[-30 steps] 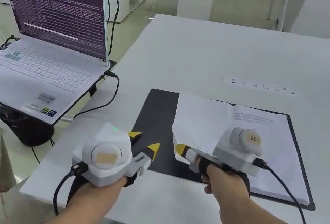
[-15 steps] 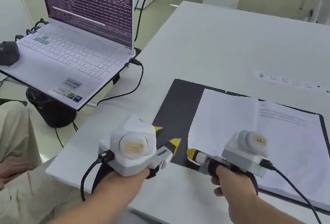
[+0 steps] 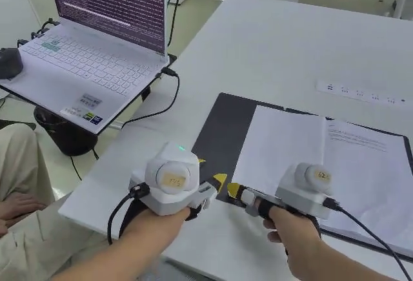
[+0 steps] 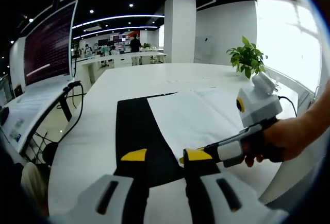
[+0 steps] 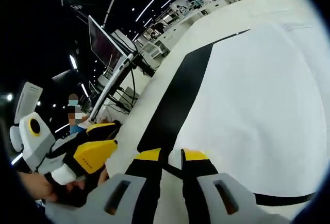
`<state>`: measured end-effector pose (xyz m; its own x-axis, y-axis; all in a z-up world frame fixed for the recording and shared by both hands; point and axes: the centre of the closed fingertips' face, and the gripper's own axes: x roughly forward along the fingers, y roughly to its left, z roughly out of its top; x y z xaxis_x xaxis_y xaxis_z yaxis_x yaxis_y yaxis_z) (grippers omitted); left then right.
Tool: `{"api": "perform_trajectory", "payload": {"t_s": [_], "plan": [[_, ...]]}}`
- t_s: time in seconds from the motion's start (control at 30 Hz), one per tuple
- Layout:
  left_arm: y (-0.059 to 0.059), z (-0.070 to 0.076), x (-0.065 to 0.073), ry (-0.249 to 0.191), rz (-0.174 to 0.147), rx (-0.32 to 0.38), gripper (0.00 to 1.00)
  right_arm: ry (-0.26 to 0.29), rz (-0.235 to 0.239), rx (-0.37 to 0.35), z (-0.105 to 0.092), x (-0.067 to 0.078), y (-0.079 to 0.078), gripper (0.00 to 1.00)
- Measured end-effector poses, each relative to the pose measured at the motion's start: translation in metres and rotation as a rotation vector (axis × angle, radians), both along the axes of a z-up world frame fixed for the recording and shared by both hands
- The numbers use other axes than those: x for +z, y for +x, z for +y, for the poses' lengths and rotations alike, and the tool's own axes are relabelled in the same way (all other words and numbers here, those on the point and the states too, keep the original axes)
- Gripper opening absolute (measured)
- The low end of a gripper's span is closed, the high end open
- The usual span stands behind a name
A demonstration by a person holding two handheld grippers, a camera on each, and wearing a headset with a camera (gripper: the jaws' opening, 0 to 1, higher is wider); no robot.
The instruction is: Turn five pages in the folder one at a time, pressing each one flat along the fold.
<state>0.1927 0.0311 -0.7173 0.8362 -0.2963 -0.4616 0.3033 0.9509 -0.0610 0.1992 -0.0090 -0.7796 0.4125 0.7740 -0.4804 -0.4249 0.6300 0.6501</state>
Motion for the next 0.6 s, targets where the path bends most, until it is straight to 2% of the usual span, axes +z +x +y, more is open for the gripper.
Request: {"api": "perform_trajectory", "payload": {"t_s": [0.03,0.07,0.1,0.13,0.23,0.3,0.37,0.47,0.5,0.6], "plan": [[0.002,-0.002,-0.002,-0.001,0.004,-0.004,0.24,0.012,-0.031,-0.002,-0.004,0.006,0.002,0.11],[0.005,-0.007,-0.007,0.007,0.014,-0.013,0.24,0.01,-0.036,-0.005,-0.009,0.009,0.003,0.11],[0.006,-0.008,-0.008,0.007,0.015,-0.016,0.23,0.002,-0.061,-0.009,-0.014,0.011,0.006,0.11],[0.009,-0.018,-0.011,0.001,0.021,-0.036,0.23,-0.006,-0.084,-0.014,-0.022,0.014,0.009,0.11],[0.013,-0.036,-0.019,0.018,0.035,-0.084,0.22,-0.011,-0.113,-0.028,-0.04,0.023,0.017,0.09],[0.017,-0.046,-0.029,0.032,0.049,-0.106,0.2,0.005,-0.122,-0.054,-0.053,0.026,0.024,0.08],[0.018,-0.053,-0.039,0.02,0.073,-0.11,0.2,0.011,-0.122,-0.069,-0.065,0.029,0.03,0.07],[0.018,-0.061,-0.054,0.028,0.093,-0.122,0.2,-0.002,-0.144,-0.09,-0.083,0.031,0.038,0.07],[0.016,-0.062,-0.06,0.036,0.115,-0.119,0.2,-0.006,-0.148,-0.098,-0.089,0.03,0.042,0.07],[0.014,-0.06,-0.068,0.039,0.127,-0.099,0.2,-0.029,-0.154,-0.111,-0.105,0.027,0.052,0.06]]}}
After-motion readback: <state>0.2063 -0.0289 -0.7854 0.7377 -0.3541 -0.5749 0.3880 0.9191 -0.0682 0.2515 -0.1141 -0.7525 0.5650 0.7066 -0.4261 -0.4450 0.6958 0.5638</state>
